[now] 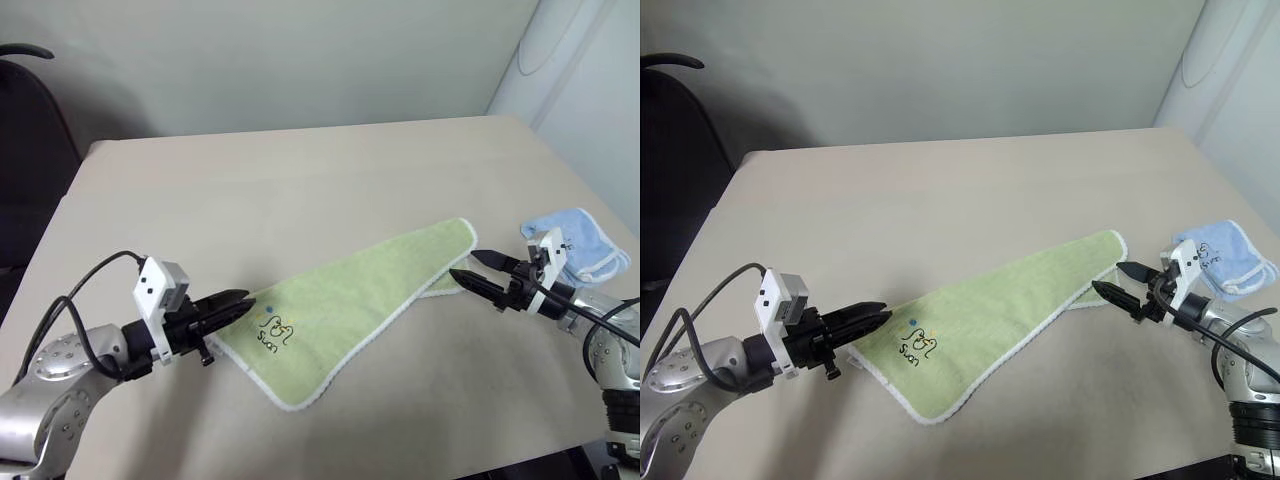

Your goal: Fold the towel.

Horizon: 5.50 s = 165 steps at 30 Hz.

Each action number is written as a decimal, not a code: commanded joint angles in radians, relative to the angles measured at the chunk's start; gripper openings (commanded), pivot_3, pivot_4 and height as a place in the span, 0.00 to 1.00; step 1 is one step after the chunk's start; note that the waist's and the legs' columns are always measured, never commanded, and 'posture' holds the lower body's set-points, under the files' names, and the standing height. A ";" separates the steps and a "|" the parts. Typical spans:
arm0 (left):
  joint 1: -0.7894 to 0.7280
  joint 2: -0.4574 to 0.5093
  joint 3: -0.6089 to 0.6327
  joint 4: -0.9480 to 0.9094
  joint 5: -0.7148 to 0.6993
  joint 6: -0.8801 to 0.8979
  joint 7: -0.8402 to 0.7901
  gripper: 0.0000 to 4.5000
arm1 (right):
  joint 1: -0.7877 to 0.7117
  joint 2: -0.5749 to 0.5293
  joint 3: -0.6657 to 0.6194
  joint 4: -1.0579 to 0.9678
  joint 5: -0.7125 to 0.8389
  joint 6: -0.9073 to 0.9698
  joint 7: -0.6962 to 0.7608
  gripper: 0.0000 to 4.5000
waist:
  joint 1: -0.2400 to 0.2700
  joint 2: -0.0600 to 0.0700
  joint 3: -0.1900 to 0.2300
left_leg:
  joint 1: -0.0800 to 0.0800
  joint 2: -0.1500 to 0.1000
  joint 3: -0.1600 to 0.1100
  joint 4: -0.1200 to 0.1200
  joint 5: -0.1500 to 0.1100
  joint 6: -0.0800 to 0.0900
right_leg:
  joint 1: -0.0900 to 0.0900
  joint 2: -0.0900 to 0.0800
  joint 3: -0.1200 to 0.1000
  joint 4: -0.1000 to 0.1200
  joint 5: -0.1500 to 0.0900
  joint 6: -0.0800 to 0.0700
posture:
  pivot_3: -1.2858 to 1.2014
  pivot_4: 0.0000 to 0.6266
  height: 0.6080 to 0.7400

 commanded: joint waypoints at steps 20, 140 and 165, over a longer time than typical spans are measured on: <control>0.008 -0.007 -0.075 -0.061 0.063 -0.033 -0.004 0.22 | -0.052 -0.009 -0.046 0.052 -0.031 -0.039 -0.090 0.99 | 0.001 0.000 0.000 | 0.000 0.000 0.000 0.000 0.000 0.000 | 0.000 0.000 0.000 0.000 0.000 0.000 | 0.52 0.24 1.00; -0.034 0.117 -0.565 0.063 0.688 -0.495 -0.219 0.21 | -0.237 0.071 -0.180 0.076 0.094 0.476 -0.408 0.00 | 0.013 0.016 -0.009 | -0.009 -0.005 -0.011 0.002 -0.001 0.002 | -0.005 -0.003 -0.002 0.002 0.004 0.003 | 0.52 0.24 1.00; -0.412 -0.152 -0.086 0.151 -0.006 -0.061 0.090 0.01 | -0.441 0.055 -0.196 0.236 0.089 0.354 -0.414 0.00 | 0.009 0.016 -0.009 | -0.009 -0.005 -0.011 0.001 0.001 0.000 | -0.006 -0.002 -0.003 0.002 0.002 0.003 | 0.52 0.24 1.00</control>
